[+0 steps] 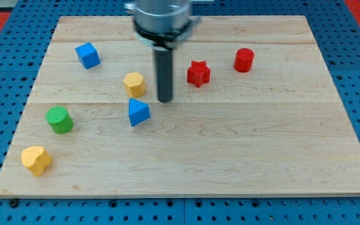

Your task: Slide the green circle below the blue triangle

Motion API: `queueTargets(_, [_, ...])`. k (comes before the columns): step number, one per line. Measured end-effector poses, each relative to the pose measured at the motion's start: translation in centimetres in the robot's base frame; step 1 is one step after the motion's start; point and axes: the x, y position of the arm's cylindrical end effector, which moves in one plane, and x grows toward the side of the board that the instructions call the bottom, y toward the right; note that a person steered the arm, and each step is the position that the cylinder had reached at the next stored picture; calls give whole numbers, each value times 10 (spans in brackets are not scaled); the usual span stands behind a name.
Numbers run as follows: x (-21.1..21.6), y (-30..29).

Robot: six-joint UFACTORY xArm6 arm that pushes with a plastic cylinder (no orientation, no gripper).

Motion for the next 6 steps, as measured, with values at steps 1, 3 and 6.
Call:
queueTargets(1, [-14,-46])
queueTargets(3, [-24,-151])
queueTargets(6, [74,-75])
